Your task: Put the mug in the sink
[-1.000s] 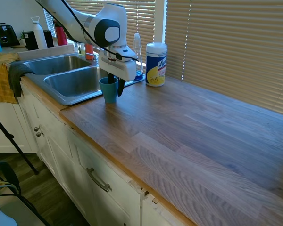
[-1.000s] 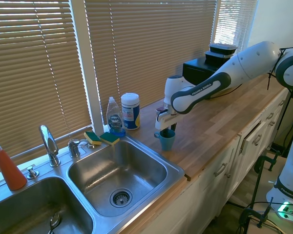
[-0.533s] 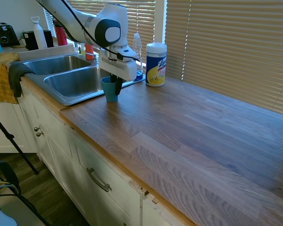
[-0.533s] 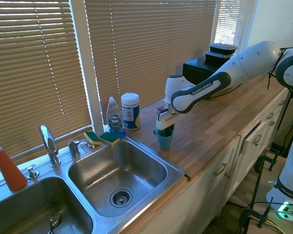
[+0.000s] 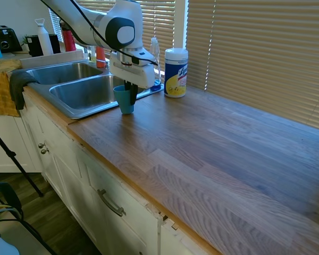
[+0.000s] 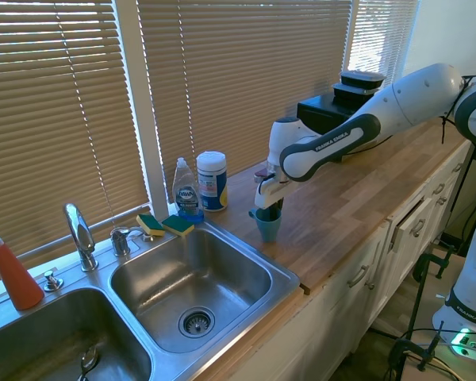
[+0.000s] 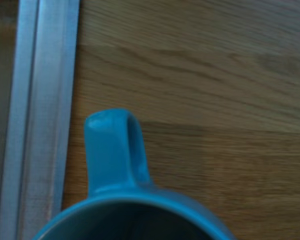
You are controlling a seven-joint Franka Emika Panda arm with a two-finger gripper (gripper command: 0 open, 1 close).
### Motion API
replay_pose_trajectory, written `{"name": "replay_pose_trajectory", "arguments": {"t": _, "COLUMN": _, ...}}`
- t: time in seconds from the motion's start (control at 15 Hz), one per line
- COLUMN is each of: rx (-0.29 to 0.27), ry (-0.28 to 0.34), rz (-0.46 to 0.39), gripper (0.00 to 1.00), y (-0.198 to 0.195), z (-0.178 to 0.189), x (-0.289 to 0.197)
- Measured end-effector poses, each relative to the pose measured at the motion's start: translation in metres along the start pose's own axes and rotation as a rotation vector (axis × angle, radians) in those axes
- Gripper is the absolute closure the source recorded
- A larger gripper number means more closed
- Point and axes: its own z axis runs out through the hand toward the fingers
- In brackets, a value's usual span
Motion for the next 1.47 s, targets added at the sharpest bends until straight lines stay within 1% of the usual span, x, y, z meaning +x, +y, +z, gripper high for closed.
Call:
{"name": "replay_pose_trajectory", "arguments": {"t": 0.2, "rx": -0.004, "ry": 0.036, "rz": -0.058, "gripper": 1.0, "y": -0.015, "z": -0.025, "x": -0.026}}
{"name": "replay_pose_trajectory", "arguments": {"t": 0.33, "rx": 0.001, "ry": 0.047, "rz": -0.077, "gripper": 1.0, "y": -0.036, "z": -0.037, "x": -0.051}}
{"name": "replay_pose_trajectory", "arguments": {"t": 0.6, "rx": 0.033, "ry": 0.044, "rz": -0.103, "gripper": 1.0, "y": -0.096, "z": -0.069, "x": -0.102}}
{"name": "replay_pose_trajectory", "arguments": {"t": 0.67, "rx": 0.039, "ry": 0.031, "rz": -0.107, "gripper": 1.0, "y": -0.124, "z": -0.067, "x": -0.112}}
{"name": "replay_pose_trajectory", "arguments": {"t": 0.8, "rx": 0.058, "ry": 0.032, "rz": -0.122, "gripper": 1.0, "y": -0.14, "z": -0.066, "x": -0.117}}
{"name": "replay_pose_trajectory", "arguments": {"t": 0.87, "rx": 0.078, "ry": 0.029, "rz": -0.135, "gripper": 1.0, "y": -0.156, "z": -0.062, "x": -0.125}}
{"name": "replay_pose_trajectory", "arguments": {"t": 1.0, "rx": 0.118, "ry": 0.015, "rz": -0.157, "gripper": 1.0, "y": -0.197, "z": -0.041, "x": -0.147}}
{"name": "replay_pose_trajectory", "arguments": {"t": 1.13, "rx": 0.15, "ry": 0.005, "rz": -0.157, "gripper": 1.0, "y": -0.23, "z": -0.018, "x": -0.158}}
{"name": "replay_pose_trajectory", "arguments": {"t": 1.27, "rx": 0.163, "ry": -0.003, "rz": -0.139, "gripper": 1.0, "y": -0.251, "z": 0.009, "x": -0.15}}
{"name": "replay_pose_trajectory", "arguments": {"t": 1.47, "rx": 0.167, "ry": -0.024, "rz": -0.111, "gripper": 1.0, "y": -0.272, "z": 0.056, "x": -0.134}}
